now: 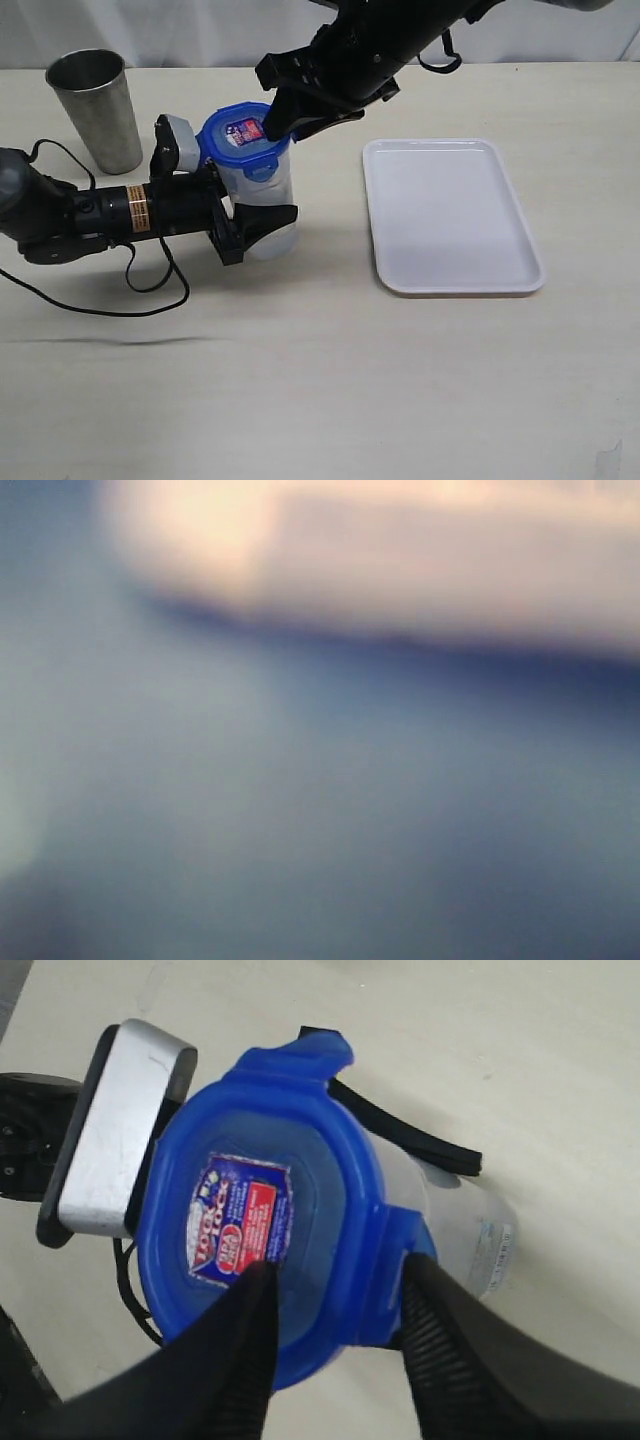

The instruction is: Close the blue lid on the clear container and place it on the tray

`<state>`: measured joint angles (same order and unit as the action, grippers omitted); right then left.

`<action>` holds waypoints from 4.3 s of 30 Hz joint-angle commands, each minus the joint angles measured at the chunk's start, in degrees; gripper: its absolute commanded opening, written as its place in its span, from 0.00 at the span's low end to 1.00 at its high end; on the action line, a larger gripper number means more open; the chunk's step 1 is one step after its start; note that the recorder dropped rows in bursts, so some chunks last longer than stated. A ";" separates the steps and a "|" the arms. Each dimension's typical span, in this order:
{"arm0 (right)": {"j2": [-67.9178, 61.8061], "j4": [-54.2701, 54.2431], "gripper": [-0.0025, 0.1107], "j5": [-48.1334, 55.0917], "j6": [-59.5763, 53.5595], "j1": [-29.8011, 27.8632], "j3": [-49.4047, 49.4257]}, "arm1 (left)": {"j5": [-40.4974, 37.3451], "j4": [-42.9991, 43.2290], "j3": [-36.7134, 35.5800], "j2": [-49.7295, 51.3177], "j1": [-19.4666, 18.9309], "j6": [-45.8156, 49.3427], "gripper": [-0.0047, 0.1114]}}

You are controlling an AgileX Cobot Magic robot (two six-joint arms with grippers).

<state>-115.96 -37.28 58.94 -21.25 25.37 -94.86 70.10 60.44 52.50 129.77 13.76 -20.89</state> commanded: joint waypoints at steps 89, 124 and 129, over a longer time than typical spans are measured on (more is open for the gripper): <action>4.82 37.79 0.24 -1.25 -21.39 17.47 7.30 | -0.13 8.98 0.28 0.07 0.95 32.56 0.04; -0.11 32.34 0.12 5.47 -26.31 16.91 7.80 | -0.13 9.34 0.28 0.07 0.95 30.92 0.04; -0.11 33.00 0.22 4.71 -25.54 16.77 8.45 | -0.13 9.19 0.28 -0.03 0.95 29.56 0.04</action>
<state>-110.22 -7.41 60.51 -47.57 42.70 -90.06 68.89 71.86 52.69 129.82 14.16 16.47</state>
